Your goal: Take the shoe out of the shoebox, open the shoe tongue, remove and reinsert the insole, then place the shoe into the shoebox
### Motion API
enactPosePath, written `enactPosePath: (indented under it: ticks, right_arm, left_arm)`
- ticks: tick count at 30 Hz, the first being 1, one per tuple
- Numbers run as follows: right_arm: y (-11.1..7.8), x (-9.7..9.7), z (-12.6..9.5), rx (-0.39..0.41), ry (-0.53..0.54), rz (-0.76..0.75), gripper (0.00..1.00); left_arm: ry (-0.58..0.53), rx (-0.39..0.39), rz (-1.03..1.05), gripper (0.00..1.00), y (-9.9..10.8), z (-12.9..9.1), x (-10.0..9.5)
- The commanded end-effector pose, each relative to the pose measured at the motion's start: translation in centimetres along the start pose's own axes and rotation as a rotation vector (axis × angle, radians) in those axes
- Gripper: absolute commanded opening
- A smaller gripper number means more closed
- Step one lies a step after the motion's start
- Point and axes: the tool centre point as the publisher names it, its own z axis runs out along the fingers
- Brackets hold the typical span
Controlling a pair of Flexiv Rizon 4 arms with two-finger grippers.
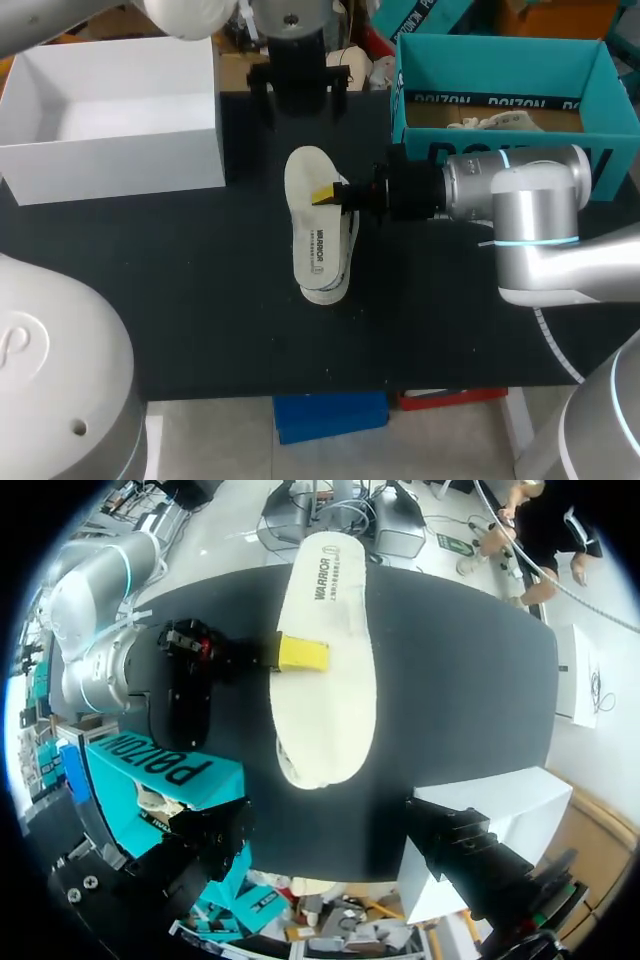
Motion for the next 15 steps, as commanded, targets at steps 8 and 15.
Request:
enactPosePath:
  ticks: [8, 15]
  right_arm:
    - [0.0, 0.0, 0.1, 0.000, -0.001, 0.000, 0.00]
    - [0.0, 0.0, 0.1, 0.000, -0.001, 0.000, 0.00]
  left_arm:
    - [0.004, 0.000, -0.006, 1.00, -0.4, -0.3, -0.1]
    - [0.004, 0.001, -0.006, 1.00, -3.5, -0.9, 0.1]
